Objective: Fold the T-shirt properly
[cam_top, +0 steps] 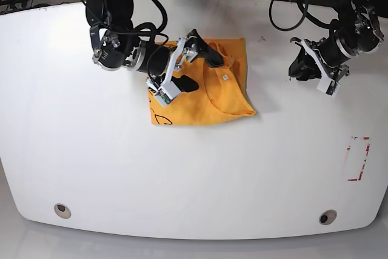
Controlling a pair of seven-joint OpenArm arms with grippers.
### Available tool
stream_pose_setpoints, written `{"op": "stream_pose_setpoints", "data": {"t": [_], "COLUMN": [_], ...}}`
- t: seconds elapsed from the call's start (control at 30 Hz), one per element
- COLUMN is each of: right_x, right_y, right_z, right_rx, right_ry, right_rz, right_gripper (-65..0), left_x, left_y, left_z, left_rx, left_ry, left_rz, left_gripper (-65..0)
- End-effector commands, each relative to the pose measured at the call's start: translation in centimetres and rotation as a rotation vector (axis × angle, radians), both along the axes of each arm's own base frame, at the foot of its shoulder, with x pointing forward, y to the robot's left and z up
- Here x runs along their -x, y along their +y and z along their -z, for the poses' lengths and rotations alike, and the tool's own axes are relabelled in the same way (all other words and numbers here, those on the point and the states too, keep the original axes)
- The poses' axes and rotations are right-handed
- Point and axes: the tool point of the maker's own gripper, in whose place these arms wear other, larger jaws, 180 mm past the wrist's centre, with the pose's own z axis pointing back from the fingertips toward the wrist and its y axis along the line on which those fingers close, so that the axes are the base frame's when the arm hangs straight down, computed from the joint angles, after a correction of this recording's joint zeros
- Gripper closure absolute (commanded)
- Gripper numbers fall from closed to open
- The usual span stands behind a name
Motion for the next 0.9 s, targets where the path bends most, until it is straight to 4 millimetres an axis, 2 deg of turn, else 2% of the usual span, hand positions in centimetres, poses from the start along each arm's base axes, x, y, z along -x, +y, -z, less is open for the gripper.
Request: {"op": "stream_pose_setpoints", "data": {"t": [0.0, 0.1, 0.23, 0.4, 0.5, 0.57, 0.63, 0.7, 0.8, 0.87], "right_x": [-0.5, -0.2, 2.1, 4.0, 3.8, 3.1, 1.8, 0.2, -2.8, -4.1], "right_y": [-0.2, -0.2, 2.4, 5.5, 5.9, 5.4, 4.0, 2.3, -1.8, -3.7], "right_z": [-0.2, 1.1, 2.6, 2.4, 1.9, 1.3, 0.5, 0.0, -0.6, -0.8], "right_rx": [-0.008, -0.001, 0.001, -0.004, -0.013, -0.02, -0.015, -0.011, -0.001, 0.003], "right_ry": [-0.013, 0.032, 0.09, 0.088, 0.072, 0.052, 0.017, -0.007, -0.034, -0.043], "right_rz": [0.001, -0.003, -0.104, -0.229, -0.237, -0.213, -0.16, -0.092, 0.054, 0.12], "right_gripper": [-56.8, -56.8, -56.8, -56.8, -56.8, -56.8, -56.8, -56.8, -56.8, -56.8], "left_x": [-1.1, -1.3, -1.3, -1.1, -0.9, -0.6, -0.4, -0.1, -0.1, 0.1], "left_y": [-0.1, 0.2, -0.7, -2.1, -3.0, -4.3, -5.6, -6.7, -8.2, -9.0], "left_z": [-1.7, -1.9, -1.8, -1.6, -1.3, -1.3, -1.6, -1.4, -0.7, -0.2], "left_rx": [0.002, -0.007, -0.006, 0.002, -0.01, -0.011, -0.01, -0.016, -0.063, -0.092], "left_ry": [-0.069, -0.074, -0.07, -0.061, -0.048, -0.046, -0.057, -0.052, -0.045, -0.037], "left_rz": [0.012, 0.014, 0.045, 0.09, 0.141, 0.188, 0.233, 0.267, 0.322, 0.358], "left_gripper": [-11.4, -11.4, -11.4, -11.4, -11.4, -11.4, -11.4, -11.4, -11.4, -11.4]}}
